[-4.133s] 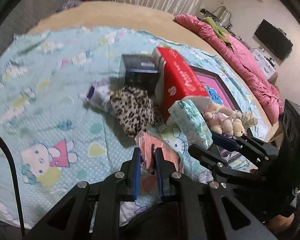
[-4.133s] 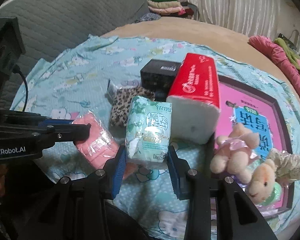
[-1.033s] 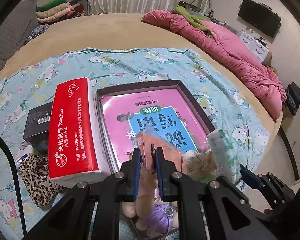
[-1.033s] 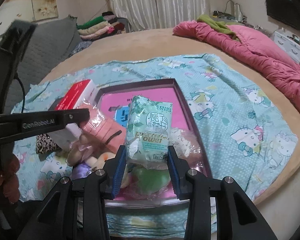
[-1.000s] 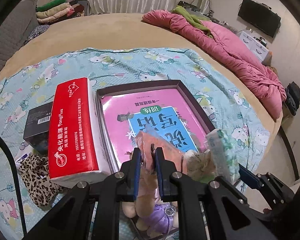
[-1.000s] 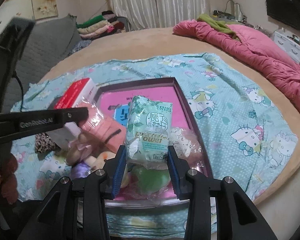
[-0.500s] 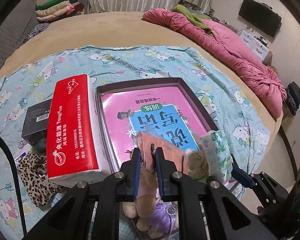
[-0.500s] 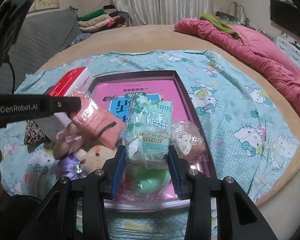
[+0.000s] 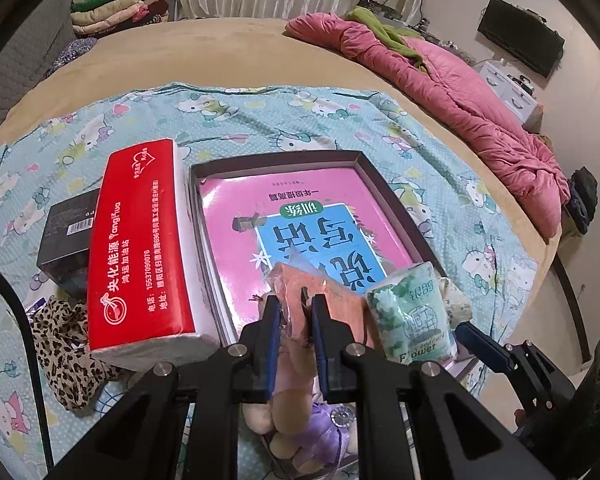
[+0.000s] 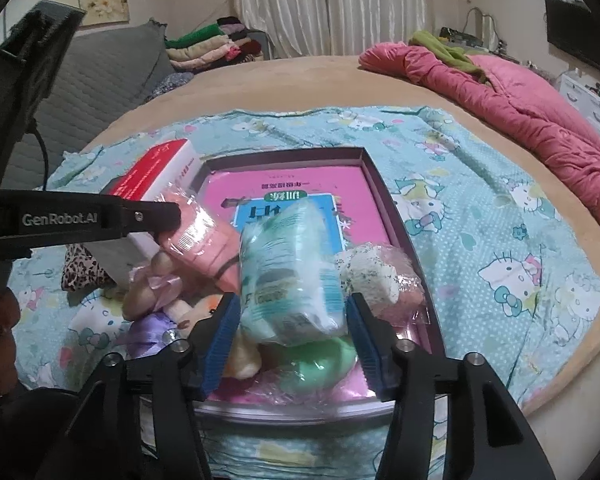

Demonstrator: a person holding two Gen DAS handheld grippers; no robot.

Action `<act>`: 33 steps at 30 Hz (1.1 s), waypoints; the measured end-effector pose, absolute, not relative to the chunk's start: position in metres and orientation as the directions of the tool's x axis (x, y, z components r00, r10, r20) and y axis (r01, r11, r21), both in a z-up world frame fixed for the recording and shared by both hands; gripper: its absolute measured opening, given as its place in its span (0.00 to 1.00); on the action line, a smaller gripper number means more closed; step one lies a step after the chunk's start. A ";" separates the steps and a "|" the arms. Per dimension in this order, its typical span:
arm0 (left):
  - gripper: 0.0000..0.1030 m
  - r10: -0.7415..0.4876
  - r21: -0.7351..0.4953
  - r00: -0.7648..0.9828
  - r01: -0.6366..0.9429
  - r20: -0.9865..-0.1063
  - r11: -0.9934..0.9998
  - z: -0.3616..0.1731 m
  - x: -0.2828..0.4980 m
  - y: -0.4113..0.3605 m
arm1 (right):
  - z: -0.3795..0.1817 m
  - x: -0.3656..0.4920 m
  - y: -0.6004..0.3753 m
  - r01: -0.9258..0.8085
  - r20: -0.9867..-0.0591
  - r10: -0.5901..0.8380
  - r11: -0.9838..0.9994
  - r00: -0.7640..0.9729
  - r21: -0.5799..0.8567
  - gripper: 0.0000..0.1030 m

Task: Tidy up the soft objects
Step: 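Lower the towel and wipes onto the tray and open both tools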

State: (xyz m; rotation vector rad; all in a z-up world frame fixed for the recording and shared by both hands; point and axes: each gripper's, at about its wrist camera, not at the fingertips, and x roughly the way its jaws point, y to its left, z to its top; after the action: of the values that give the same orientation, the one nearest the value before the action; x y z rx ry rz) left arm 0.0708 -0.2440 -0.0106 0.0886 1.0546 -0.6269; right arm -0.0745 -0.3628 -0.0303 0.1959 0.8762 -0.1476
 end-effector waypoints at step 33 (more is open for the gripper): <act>0.56 -0.444 -0.221 0.300 0.560 -0.844 0.798 -0.007 0.053 -0.233 | -0.007 -0.087 -0.375 0.294 -0.762 -0.123 0.951 0.636 0.092 0.71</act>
State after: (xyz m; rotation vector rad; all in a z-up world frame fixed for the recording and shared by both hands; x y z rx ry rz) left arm 0.0534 -0.2335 -0.0067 0.1242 1.0764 -0.6685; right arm -0.0866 -0.3746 -0.0068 0.2158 0.8498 -0.2398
